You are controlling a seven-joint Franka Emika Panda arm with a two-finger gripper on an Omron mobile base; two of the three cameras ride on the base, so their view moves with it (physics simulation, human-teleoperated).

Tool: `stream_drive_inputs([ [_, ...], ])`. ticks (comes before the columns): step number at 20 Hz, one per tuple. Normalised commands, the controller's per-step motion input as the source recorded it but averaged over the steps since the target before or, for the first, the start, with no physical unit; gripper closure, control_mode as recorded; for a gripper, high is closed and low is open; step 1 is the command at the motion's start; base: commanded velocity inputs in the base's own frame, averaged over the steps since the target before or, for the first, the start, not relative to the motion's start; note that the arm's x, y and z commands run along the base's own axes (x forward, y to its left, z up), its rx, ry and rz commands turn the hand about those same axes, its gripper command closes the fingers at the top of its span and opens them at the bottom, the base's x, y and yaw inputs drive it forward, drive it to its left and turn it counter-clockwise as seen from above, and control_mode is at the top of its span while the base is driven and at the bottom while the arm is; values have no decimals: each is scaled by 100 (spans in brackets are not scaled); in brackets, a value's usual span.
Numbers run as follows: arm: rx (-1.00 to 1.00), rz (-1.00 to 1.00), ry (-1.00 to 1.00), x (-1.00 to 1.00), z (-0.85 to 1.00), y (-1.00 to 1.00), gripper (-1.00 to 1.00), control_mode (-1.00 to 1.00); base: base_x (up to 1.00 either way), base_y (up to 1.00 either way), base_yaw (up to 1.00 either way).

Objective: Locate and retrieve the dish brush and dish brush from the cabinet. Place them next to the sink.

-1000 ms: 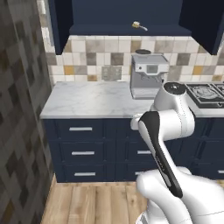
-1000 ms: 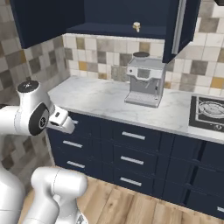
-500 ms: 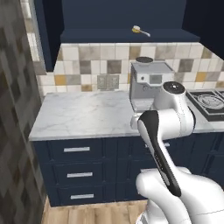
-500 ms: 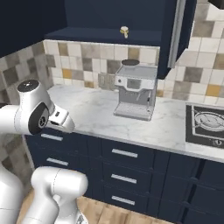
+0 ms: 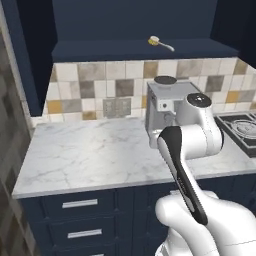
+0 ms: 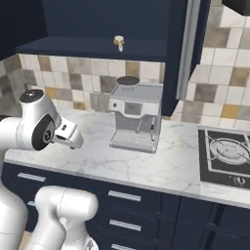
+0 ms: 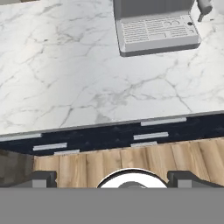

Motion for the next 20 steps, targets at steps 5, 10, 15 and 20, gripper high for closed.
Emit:
stream_drive_inputs([
  [5, 0, 0, 0, 0, 0, 0, -100, 100, 60, 3, -11],
  [10, 0, 0, 0, 0, 0, 0, -100, 100, 45, 2, -8],
  [15, 0, 0, 0, 0, 0, 0, -100, 100, 23, 6, -6],
  [20, 0, 0, 0, 0, 0, 0, -100, 100, 60, 9, -7],
])
